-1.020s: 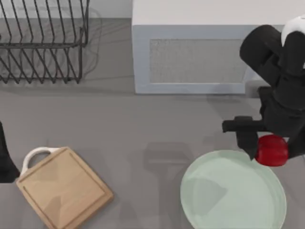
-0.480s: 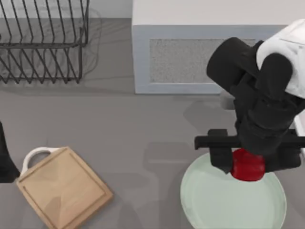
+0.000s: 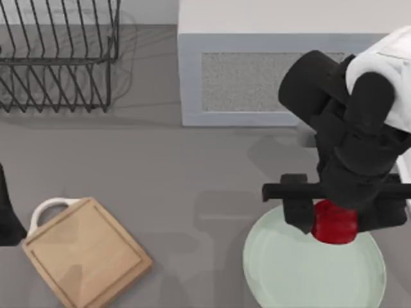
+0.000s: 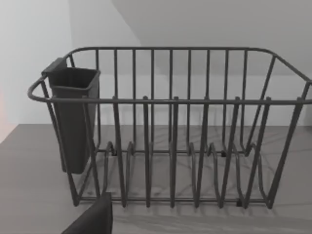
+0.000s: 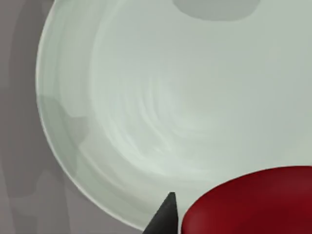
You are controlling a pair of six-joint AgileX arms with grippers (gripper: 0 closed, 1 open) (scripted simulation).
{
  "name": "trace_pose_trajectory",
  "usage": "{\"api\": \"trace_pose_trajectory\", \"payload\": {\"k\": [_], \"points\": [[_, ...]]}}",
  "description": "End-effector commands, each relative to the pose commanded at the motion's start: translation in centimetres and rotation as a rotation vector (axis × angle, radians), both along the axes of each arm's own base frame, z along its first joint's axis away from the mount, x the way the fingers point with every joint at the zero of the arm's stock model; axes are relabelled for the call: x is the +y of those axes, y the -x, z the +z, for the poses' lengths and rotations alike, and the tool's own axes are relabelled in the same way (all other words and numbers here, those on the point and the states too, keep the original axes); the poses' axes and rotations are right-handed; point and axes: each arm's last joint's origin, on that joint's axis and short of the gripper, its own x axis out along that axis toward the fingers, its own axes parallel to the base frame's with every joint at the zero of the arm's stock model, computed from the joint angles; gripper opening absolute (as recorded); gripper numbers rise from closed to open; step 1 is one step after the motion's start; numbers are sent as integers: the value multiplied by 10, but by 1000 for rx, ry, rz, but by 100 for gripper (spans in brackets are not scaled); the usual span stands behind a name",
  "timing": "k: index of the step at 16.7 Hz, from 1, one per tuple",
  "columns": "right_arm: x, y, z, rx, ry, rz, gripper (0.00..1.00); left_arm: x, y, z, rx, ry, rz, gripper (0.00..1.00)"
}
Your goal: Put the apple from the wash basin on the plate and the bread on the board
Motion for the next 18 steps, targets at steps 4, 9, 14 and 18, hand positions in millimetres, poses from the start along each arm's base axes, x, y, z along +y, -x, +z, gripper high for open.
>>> {"api": "trace_pose_trajectory", "payload": {"k": [4,9,14,18], "points": [[0,0,0,0,0,0,75,0,0,0,0,0,0,100],[0,0,0,0,0,0,100,0,0,0,0,0,0,100],[0,0,0,0,0,0,100,0,0,0,0,0,0,100],[-2,0,0,-6,-5,-1,100,0,0,0,0,0,0,100]]}}
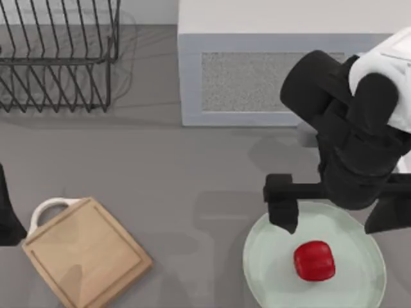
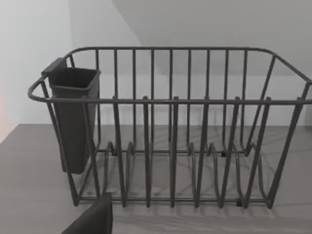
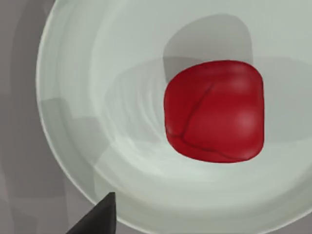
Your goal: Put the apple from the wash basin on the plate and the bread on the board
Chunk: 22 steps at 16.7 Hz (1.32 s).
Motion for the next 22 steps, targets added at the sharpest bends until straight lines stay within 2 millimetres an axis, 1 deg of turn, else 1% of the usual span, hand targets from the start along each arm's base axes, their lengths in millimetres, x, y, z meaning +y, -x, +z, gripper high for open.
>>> {"api": "trace_pose_trajectory", "payload": {"k": [3,6,9,11,13,16,19,22], "points": [[-18,3,3,-65,-48,1,100,0,0,0,0,0,0,100],[-52,15,10,-211,-133,2,100,0,0,0,0,0,0,100],[-93,40,18,-452,-225,3,100,0,0,0,0,0,0,100],[-120,62,17,-655,-265,4,100,0,0,0,0,0,0,100],[-142,84,8,-875,-276,4,100,0,0,0,0,0,0,100],[-166,109,-17,-1183,-223,4,100,0,0,0,0,0,0,100],[-179,119,-46,-1407,-116,5,100,0,0,0,0,0,0,100],[-187,121,-65,-1534,-17,5,100,0,0,0,0,0,0,100]]}}
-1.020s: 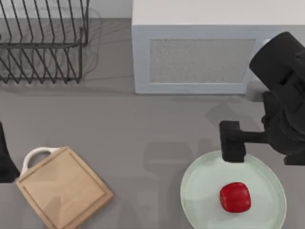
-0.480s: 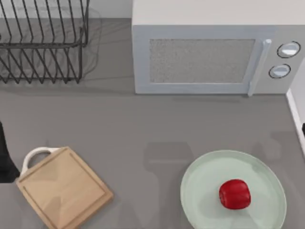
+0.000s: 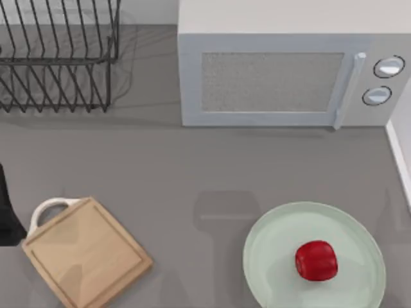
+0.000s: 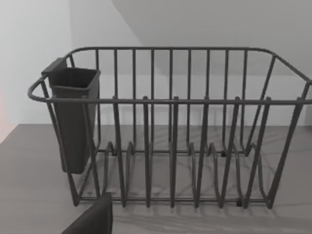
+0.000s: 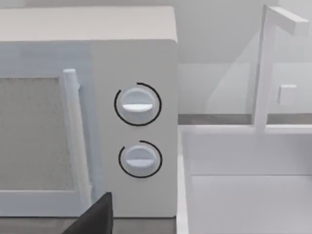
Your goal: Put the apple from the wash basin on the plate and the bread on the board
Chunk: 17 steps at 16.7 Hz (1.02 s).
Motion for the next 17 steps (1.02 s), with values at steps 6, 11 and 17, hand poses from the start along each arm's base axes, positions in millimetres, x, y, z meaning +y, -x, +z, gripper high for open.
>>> {"api": "trace_pose_trajectory", "payload": {"k": [6,11,17], "points": [[-2,0,-5,-31,19,-19,100,0,0,0,0,0,0,100],[-2,0,-5,-31,19,-19,100,2,-1,19,75,-9,21,100],[-2,0,-5,-31,19,-19,100,13,-38,73,452,-23,72,100]]}}
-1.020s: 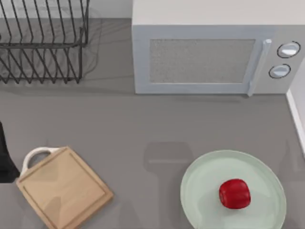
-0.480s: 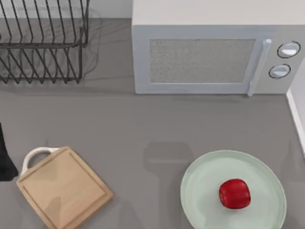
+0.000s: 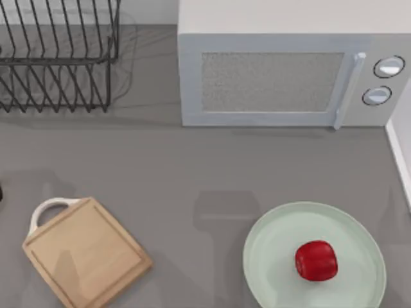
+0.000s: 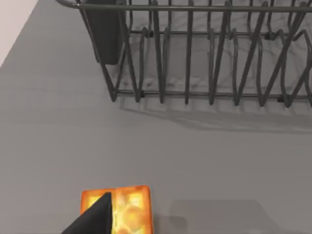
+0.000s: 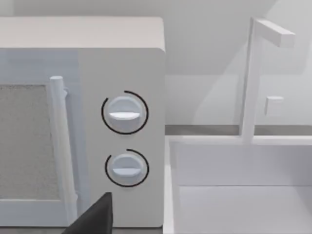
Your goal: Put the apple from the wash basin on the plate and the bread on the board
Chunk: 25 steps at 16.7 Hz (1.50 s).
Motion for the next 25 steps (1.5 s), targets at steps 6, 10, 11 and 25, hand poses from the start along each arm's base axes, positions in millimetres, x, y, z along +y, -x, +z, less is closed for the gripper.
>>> {"api": "trace_pose_trajectory", "payload": {"k": [6,10,11,25], "points": [[0,0,0,0,0,0,100,28,-95,1,588,43,53,100],[0,0,0,0,0,0,100,53,-150,-18,869,88,74,100],[0,0,0,0,0,0,100,58,-162,-24,922,99,77,100],[0,0,0,0,0,0,100,82,-205,-60,1113,147,87,100]]}}
